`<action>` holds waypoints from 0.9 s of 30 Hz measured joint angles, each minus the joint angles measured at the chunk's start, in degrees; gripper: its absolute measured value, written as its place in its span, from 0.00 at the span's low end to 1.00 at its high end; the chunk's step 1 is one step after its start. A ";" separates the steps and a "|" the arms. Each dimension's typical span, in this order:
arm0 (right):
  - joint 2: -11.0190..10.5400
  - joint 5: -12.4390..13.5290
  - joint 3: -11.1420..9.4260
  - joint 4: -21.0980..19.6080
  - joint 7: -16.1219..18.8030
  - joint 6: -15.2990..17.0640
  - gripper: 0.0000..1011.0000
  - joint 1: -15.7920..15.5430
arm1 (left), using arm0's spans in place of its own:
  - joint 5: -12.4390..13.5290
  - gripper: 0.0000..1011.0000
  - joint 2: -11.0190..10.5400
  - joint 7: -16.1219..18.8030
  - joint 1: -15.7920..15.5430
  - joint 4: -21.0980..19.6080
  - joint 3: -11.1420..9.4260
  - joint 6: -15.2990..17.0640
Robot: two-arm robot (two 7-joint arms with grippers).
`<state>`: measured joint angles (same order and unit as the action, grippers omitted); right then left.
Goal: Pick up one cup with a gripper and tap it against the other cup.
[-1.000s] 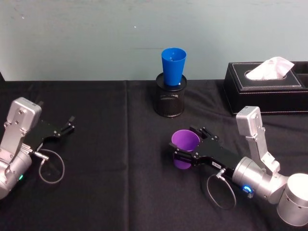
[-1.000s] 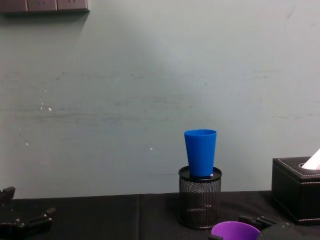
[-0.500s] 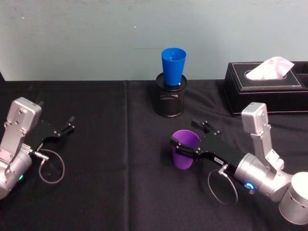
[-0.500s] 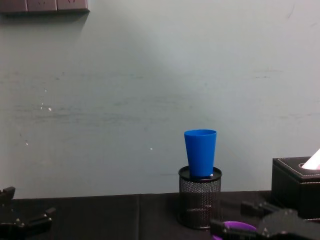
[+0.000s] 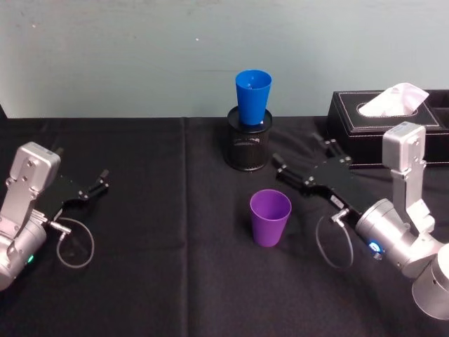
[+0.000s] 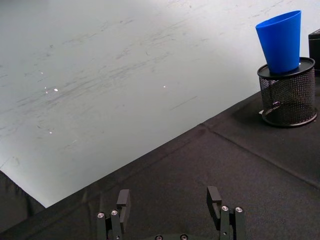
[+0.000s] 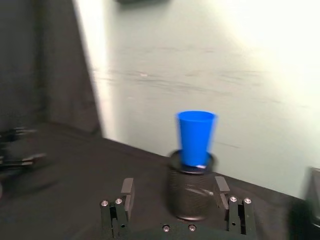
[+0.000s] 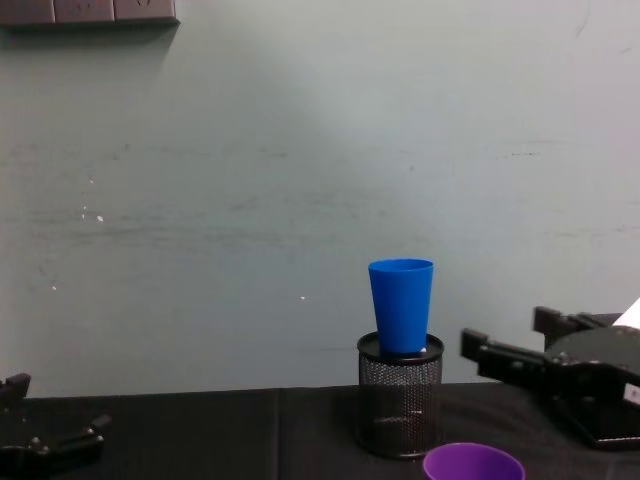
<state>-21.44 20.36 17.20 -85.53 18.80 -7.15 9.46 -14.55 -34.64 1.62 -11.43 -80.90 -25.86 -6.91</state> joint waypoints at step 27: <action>5.96 -8.16 -5.69 2.08 -15.29 8.75 0.99 -2.36 | 0.00 0.99 0.00 0.00 0.00 0.00 0.00 0.00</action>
<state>-15.48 12.19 11.52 -83.45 3.52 1.60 7.10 -14.55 -34.65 1.62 -11.43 -80.90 -25.86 -6.91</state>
